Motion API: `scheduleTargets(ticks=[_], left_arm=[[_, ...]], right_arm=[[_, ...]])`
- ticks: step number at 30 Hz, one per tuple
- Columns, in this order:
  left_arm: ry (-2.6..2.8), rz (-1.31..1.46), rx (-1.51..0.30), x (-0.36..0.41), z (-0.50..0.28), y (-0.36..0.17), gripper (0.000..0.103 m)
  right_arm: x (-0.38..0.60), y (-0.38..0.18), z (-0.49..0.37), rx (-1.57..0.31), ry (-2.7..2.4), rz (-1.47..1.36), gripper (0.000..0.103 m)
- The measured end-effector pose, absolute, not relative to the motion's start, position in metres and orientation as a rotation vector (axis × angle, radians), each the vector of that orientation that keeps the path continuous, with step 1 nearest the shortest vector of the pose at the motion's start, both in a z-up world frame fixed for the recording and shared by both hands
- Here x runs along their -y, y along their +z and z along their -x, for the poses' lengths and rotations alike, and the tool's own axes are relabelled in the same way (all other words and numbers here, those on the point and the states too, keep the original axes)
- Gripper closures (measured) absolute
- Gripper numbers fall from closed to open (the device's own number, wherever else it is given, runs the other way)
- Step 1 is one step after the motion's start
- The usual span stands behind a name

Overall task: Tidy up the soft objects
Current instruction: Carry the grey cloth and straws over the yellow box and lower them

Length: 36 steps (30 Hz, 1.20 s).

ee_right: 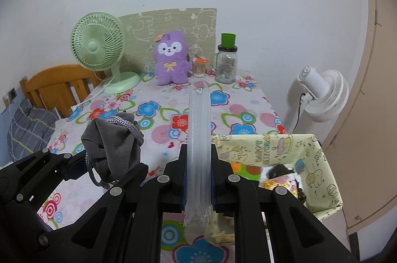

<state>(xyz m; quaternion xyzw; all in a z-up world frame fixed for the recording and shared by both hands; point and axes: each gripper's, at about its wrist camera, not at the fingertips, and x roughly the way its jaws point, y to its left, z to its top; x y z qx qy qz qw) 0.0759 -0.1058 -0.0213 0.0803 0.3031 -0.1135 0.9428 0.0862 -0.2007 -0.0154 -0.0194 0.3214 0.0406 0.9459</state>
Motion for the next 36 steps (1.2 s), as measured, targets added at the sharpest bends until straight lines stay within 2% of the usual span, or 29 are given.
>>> scheduleTargets(ticks=[36], left_arm=[[-0.379,-0.237,-0.657,0.222,-0.11,-0.044,0.061]], right_arm=[[0.321,-0.044,-0.109,-0.709,-0.099,-0.043,0.086]])
